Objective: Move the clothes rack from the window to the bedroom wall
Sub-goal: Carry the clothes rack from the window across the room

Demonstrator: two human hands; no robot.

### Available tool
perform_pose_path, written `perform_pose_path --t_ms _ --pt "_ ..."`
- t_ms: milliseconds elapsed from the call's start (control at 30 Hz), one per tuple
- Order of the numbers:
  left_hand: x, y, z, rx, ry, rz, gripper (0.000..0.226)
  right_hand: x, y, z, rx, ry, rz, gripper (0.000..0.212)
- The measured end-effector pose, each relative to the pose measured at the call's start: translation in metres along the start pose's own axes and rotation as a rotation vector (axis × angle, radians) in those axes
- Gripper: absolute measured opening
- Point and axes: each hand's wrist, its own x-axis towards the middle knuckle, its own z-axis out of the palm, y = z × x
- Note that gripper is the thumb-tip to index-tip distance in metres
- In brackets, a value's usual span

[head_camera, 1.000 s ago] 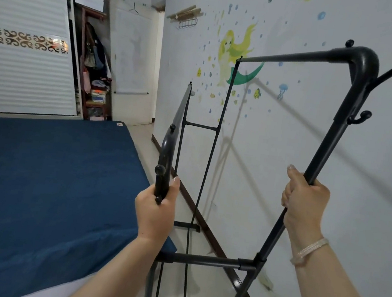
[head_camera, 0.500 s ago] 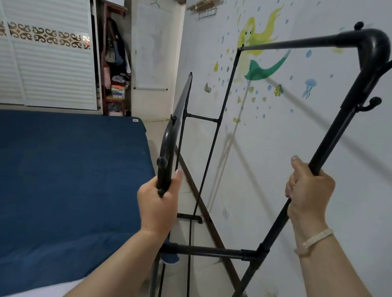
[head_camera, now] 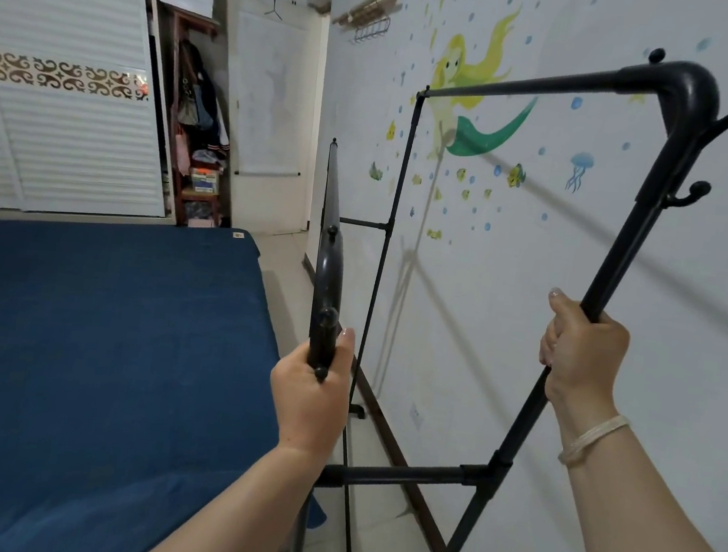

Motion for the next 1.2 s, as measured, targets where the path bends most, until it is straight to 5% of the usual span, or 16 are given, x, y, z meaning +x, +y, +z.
perform_pose_path --t_ms 600,900,1033,1200 --pt "0.002 -0.021 0.141 -0.007 0.038 0.035 0.046 0.137 0.040 -0.048 -0.004 -0.067 0.043 0.056" --pt "-0.008 -0.026 0.193 0.038 0.050 0.047 0.038 0.183 0.060 -0.078 -0.042 0.007 -0.008 0.038" --pt "-0.008 -0.029 0.194 0.061 0.045 0.085 0.031 0.176 0.064 -0.072 -0.242 0.143 -0.238 0.016" --pt "-0.009 -0.030 0.188 0.025 0.017 0.127 0.014 0.161 0.052 -0.054 -0.412 0.305 -0.785 0.046"
